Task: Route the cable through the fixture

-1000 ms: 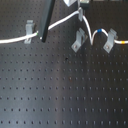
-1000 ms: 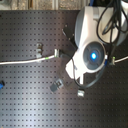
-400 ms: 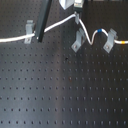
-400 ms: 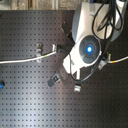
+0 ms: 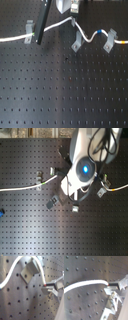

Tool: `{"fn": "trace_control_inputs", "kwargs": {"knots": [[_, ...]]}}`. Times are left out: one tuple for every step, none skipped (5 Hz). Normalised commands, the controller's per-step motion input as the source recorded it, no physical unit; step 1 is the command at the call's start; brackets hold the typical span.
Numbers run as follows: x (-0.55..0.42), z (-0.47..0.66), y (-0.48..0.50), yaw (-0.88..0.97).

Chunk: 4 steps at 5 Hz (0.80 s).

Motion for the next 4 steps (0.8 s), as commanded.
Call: {"fn": "trace_control_inputs", "kwargs": {"knots": [[-0.243,0.04,0.147,0.00],[-0.029,0.00,0.034,0.07],[0.051,0.12,0.415,0.00],[0.314,0.52,0.407,0.00]]}}
